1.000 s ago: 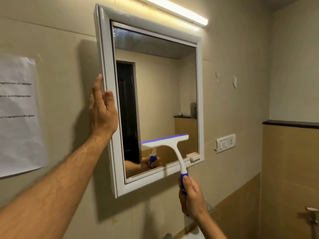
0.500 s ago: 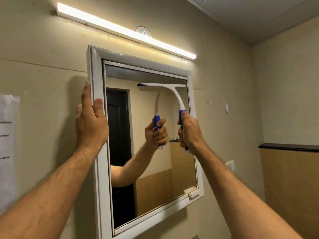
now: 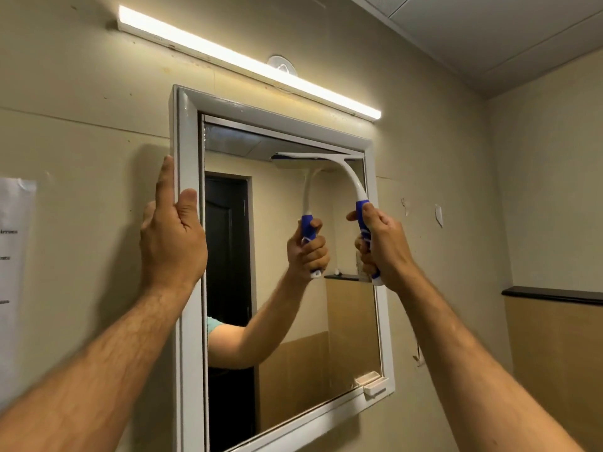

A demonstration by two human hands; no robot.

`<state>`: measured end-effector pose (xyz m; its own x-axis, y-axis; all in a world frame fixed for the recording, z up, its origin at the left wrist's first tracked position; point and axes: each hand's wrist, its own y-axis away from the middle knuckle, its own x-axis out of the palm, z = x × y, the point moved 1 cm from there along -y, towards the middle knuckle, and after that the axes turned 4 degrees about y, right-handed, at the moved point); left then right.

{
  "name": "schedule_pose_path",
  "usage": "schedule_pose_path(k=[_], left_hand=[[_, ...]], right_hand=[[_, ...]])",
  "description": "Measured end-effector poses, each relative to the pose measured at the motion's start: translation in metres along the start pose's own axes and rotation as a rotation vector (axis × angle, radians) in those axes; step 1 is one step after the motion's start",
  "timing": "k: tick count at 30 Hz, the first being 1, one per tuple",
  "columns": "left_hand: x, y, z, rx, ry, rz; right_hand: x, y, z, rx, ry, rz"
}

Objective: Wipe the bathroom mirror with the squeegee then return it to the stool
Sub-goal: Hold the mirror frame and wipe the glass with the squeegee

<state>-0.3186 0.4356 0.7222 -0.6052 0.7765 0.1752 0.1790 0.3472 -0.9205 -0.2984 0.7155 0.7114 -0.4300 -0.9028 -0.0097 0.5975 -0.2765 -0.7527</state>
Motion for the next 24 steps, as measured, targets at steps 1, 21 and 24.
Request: schedule_pose_path(k=[1, 21, 24], left_hand=[[0.0, 0.0, 0.004, -0.017, -0.009, 0.012], [-0.004, 0.001, 0.002, 0.0, -0.02, 0.039], [-0.005, 0.004, -0.001, -0.012, -0.014, 0.049]], right_hand=[[0.001, -0.001, -0.004, 0.009, 0.007, 0.01], [0.011, 0.063, -0.057, 0.175, -0.09, 0.032], [0.011, 0.102, -0.081, 0.216, -0.095, 0.011]])
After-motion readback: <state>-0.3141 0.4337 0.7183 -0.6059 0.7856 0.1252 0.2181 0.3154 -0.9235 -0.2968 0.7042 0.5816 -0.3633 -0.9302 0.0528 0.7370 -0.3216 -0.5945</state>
